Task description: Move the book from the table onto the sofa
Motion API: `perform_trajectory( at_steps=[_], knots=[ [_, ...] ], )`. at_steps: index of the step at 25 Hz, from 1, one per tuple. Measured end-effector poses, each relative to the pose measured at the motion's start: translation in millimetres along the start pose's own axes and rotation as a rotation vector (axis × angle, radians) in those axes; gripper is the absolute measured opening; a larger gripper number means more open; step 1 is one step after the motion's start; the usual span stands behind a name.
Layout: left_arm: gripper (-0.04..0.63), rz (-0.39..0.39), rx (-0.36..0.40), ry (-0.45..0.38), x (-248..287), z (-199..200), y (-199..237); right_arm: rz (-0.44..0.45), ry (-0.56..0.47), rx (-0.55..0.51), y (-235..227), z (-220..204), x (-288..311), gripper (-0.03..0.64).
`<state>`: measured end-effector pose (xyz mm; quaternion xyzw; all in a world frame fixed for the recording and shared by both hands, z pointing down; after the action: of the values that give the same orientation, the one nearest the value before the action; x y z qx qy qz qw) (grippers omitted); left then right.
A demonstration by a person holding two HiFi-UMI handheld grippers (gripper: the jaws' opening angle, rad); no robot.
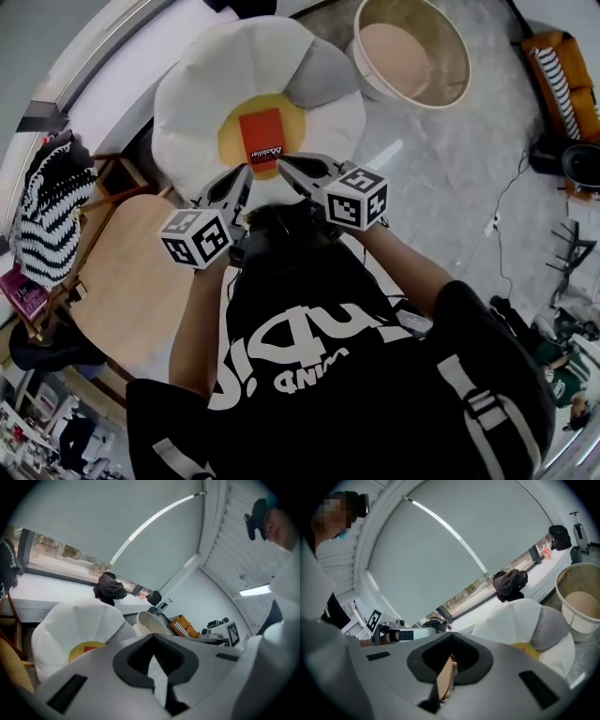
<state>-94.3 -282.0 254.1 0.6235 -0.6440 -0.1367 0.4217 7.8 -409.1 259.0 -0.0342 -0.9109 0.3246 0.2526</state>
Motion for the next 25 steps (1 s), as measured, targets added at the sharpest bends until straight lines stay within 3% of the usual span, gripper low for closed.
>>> perform_trajectory(
  at_steps=[12, 17, 25],
  knots=[
    [0.009, -0.207, 0.223, -0.035, -20.7, 48.3, -101.2, -0.039, -0.199, -0.133, 49.2, 59.5, -93.5, 0.002],
    [0.009, -0.224, 0.333, -0.054, -22.5, 58.6, -125.3, -0.058, -0.238, -0.18, 59.4, 71.8, -111.8, 0.002],
    [0.009, -0.241, 0.423, -0.08, -31.7, 52.2, -148.9, -0.041, -0.297, -0.245, 76.4, 81.4, -124.1, 0.002]
  ],
)
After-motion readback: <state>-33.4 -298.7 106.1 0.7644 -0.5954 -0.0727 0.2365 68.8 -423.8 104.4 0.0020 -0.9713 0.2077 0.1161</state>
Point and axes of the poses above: the fingertips, and each gripper's own axes: x forward along the fingers, y to its left, z out of its top, the point moved 7 cm from there along -x, backward along the fingers, and after that the axes turned 4 degrees about -z, right-handed, at the moved point
